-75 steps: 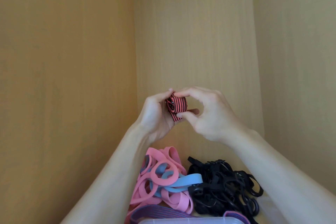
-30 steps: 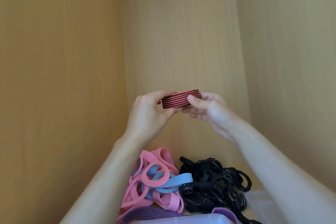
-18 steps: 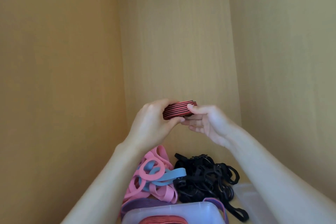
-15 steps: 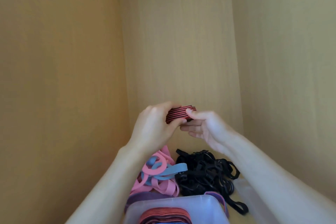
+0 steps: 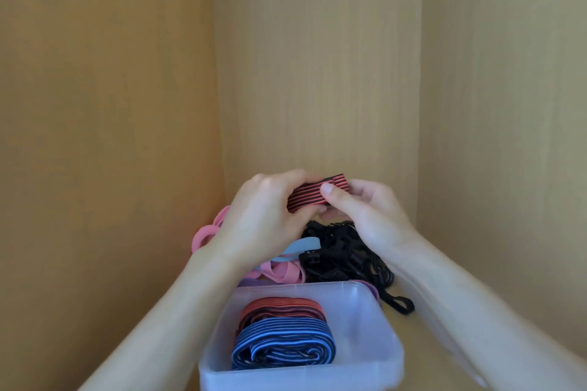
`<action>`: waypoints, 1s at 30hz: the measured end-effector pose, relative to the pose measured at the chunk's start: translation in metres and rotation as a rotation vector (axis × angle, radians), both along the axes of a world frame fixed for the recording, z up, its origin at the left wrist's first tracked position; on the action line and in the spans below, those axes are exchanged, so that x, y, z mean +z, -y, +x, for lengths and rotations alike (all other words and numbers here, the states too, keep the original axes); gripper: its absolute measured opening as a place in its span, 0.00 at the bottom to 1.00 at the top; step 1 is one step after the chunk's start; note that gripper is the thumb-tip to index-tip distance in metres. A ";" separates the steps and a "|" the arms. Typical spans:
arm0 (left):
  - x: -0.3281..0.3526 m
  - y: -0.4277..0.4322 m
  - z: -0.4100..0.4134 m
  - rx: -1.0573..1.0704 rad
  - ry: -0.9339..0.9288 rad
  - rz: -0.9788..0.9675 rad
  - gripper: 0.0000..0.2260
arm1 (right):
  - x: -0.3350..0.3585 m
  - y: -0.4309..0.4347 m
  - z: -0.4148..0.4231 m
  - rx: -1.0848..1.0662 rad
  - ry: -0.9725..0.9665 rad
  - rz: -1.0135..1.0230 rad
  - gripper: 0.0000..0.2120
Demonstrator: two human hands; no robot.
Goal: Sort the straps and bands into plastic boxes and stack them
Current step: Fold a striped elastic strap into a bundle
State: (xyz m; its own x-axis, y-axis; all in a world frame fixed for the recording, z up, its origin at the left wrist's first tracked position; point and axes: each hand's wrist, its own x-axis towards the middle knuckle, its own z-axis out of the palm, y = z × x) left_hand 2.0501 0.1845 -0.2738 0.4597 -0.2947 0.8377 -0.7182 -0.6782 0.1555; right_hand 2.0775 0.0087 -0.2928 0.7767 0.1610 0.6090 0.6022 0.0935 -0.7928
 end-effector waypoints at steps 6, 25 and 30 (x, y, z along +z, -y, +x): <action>-0.003 0.000 -0.008 0.001 -0.032 0.010 0.12 | -0.004 0.000 -0.010 -0.078 0.076 -0.030 0.05; -0.033 -0.049 -0.067 -0.170 -0.364 -0.331 0.23 | -0.003 0.002 -0.032 0.277 0.170 -0.186 0.20; -0.027 -0.050 -0.084 -0.117 -0.443 -0.329 0.19 | -0.002 0.001 -0.039 0.249 0.202 -0.294 0.20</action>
